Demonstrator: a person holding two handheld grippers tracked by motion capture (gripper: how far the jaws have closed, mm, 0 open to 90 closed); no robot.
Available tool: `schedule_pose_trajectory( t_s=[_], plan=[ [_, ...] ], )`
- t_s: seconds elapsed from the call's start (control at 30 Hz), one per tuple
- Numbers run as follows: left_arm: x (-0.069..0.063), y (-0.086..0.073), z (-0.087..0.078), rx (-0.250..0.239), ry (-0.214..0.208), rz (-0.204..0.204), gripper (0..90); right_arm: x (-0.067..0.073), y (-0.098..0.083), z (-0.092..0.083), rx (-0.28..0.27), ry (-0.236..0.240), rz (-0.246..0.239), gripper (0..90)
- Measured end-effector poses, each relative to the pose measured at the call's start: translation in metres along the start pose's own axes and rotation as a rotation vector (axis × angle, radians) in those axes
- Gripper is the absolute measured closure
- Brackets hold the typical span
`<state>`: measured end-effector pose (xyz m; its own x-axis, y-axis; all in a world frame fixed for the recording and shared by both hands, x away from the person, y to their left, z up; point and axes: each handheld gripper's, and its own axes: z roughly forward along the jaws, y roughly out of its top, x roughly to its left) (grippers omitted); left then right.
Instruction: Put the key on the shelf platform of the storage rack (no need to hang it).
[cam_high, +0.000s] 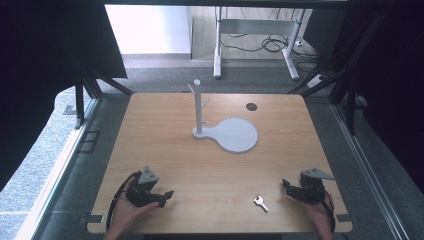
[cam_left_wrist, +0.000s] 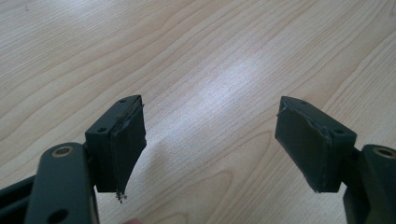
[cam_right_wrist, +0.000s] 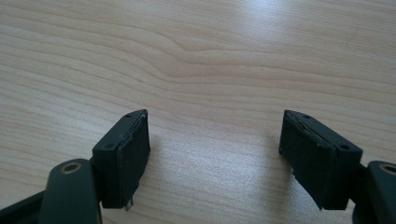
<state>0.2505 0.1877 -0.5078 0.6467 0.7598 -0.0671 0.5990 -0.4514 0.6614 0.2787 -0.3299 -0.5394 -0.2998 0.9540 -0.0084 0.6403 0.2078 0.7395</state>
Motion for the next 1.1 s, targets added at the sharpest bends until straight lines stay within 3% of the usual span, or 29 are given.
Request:
schedule_pose_trajectory(
  t_s=[0.6, 0.87, 1.1],
  plan=[
    [0.003, -0.001, -0.001, -0.004, 0.004, -0.006, 24.6, 0.0, 0.002, 0.0, 0.011, 0.007, 0.0, 25.8],
    [0.006, -0.002, 0.002, 0.007, 0.006, -0.012, 24.5, 0.002, 0.006, 0.001, 0.024, 0.02, -0.031, 29.0],
    [0.004, -0.002, 0.0, -0.002, 0.011, -0.015, 24.5, 0.005, 0.011, -0.011, -0.003, 0.036, -0.05, 30.2]
  ],
)
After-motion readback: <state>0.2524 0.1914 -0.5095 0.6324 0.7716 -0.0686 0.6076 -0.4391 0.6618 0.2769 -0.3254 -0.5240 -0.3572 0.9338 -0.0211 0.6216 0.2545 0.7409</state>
